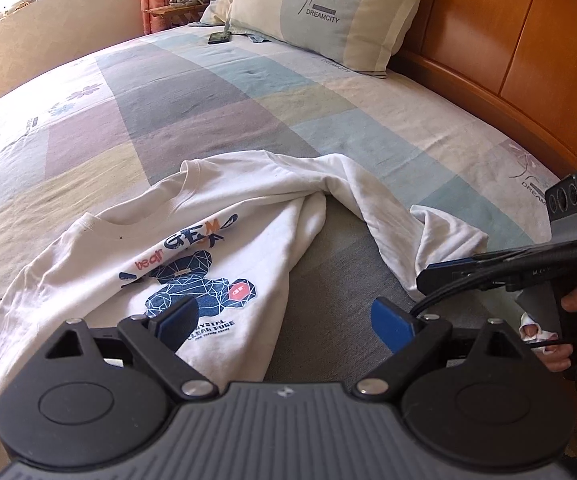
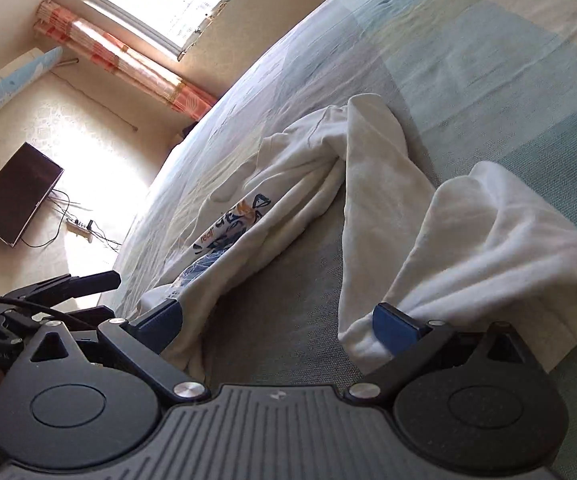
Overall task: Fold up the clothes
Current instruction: 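Grasp the sleeve cuff with the right gripper and lift it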
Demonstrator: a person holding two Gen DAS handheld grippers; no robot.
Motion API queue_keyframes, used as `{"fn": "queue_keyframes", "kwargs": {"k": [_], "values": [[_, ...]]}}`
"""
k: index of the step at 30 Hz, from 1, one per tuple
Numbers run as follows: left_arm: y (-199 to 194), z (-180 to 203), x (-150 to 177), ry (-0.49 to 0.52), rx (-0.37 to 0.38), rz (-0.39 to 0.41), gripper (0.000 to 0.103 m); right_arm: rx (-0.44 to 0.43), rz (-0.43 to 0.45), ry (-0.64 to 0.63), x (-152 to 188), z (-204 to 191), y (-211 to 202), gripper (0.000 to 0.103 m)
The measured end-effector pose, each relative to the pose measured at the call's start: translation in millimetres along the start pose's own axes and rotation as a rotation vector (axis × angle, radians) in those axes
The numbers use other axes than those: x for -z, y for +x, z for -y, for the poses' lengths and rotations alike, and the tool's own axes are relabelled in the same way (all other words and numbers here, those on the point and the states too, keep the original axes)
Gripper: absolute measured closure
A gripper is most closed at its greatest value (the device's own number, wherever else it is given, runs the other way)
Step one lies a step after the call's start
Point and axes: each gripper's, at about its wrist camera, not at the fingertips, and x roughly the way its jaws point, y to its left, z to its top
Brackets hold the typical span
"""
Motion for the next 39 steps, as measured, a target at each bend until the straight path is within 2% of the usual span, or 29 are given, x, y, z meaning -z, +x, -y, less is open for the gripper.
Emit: {"fn": "queue_keyframes", "kwargs": {"k": [2, 6, 8, 11, 12, 21, 27, 32, 35, 39], "values": [[2.7, -0.5, 2.7, -0.006, 0.009, -0.008, 0.010, 0.038, 0.044, -0.006, -1.9, -4.9, -12.9, 0.000], [8.5, 5.5, 7.3, 0.015, 0.033, -0.028, 0.010, 0.119, 0.197, 0.003, -16.1, -2.8, -46.5, 0.000], [11.4, 8.5, 9.5, 0.026, 0.045, -0.037, 0.010, 0.209, 0.252, -0.027, -20.8, 4.0, -60.0, 0.000], [13.9, 12.7, 13.0, 0.041, 0.058, -0.050, 0.010, 0.309, 0.264, -0.023, -23.6, 22.5, -67.4, 0.000], [14.3, 13.9, 14.5, 0.045, 0.062, -0.055, 0.010, 0.315, 0.262, -0.010, -23.0, 27.2, -66.5, 0.000], [19.3, 16.8, 19.3, 0.048, 0.056, -0.088, 0.010, 0.248, 0.225, 0.133, -13.0, 56.8, -46.5, 0.000], [22.0, 20.1, 23.9, 0.055, 0.060, -0.111, 0.010, 0.128, 0.218, 0.046, -14.4, 20.7, -42.3, 0.000], [23.3, 20.4, 29.9, 0.061, 0.061, -0.128, 0.010, 0.034, 0.108, 0.010, -10.4, 0.8, -19.3, 0.000], [23.7, 16.7, 34.8, 0.054, 0.056, -0.139, 0.010, 0.013, 0.032, 0.011, 0.5, -5.8, -3.0, 0.000], [22.8, 11.2, 39.8, 0.042, 0.053, -0.148, 0.010, 0.020, 0.037, 0.033, 9.8, -11.6, -5.6, 0.000]]}}
